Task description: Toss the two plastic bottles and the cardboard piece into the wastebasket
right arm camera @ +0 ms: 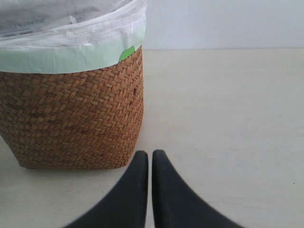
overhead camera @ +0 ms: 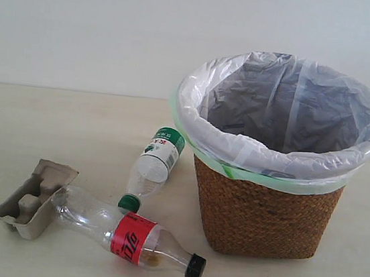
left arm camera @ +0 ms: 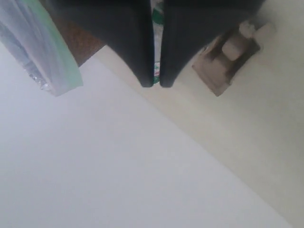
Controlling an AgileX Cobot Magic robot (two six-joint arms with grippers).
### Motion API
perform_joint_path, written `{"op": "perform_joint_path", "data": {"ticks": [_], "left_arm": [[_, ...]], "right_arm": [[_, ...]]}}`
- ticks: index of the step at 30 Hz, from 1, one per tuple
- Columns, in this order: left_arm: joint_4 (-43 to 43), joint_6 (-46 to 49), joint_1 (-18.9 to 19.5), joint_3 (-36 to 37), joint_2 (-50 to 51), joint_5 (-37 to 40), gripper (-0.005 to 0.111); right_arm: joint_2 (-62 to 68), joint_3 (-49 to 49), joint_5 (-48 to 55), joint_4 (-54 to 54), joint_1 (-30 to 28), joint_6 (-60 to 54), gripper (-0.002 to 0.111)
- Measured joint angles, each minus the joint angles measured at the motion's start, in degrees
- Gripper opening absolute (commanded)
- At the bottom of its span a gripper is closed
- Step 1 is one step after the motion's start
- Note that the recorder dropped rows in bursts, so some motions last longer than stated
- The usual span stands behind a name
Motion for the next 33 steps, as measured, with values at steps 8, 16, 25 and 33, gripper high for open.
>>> {"op": "perform_joint_path", "data": {"ticks": [8, 16, 25, 33], "left_arm": [[-0.2, 11.1, 0.0, -15.3, 13.2, 7.9, 0.004], [9.9, 22.3, 0.0, -41.4, 47.6, 34.1, 0.011], [16.2, 30.1, 0.0, -50.3, 75.5, 38.2, 0.082], [17.9, 31.4, -6.2, -52.0, 88.9, 30.2, 0.081]], "right_arm": [[0.0, 0.0, 0.0, 0.0, 0.0, 0.0, 0.000], [0.0, 0.0, 0.0, 0.0, 0.0, 0.0, 0.000], [0.0, 0.0, 0.0, 0.0, 0.0, 0.0, 0.000], [0.0, 0.0, 0.0, 0.0, 0.0, 0.0, 0.000]]}}
